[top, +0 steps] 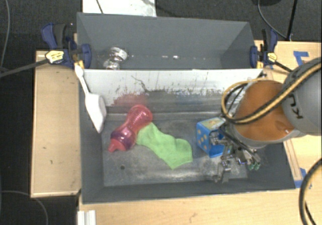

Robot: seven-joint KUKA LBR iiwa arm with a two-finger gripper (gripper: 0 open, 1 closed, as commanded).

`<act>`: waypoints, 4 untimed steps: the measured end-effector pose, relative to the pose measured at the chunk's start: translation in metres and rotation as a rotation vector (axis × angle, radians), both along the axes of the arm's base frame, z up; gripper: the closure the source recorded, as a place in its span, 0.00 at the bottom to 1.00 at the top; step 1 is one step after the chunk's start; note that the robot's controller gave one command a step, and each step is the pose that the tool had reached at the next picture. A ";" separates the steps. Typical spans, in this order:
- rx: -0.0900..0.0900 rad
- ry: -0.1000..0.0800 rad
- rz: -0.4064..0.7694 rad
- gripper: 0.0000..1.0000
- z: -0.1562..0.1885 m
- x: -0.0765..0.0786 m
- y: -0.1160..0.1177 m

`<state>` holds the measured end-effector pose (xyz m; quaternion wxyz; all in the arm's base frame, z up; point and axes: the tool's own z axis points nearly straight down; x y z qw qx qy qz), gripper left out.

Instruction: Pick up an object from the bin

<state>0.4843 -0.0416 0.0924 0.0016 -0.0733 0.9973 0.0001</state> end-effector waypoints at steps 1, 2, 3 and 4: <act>0.001 0.001 0.001 0.00 0.016 -0.001 -0.042; -0.001 0.001 -0.084 0.00 0.002 -0.001 -0.013; 0.001 0.001 -0.223 1.00 -0.020 0.010 0.030; 0.001 0.001 -0.223 1.00 -0.020 0.010 0.030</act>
Offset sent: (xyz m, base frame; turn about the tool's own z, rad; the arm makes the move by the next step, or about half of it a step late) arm -0.0010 0.0824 -0.0224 0.1629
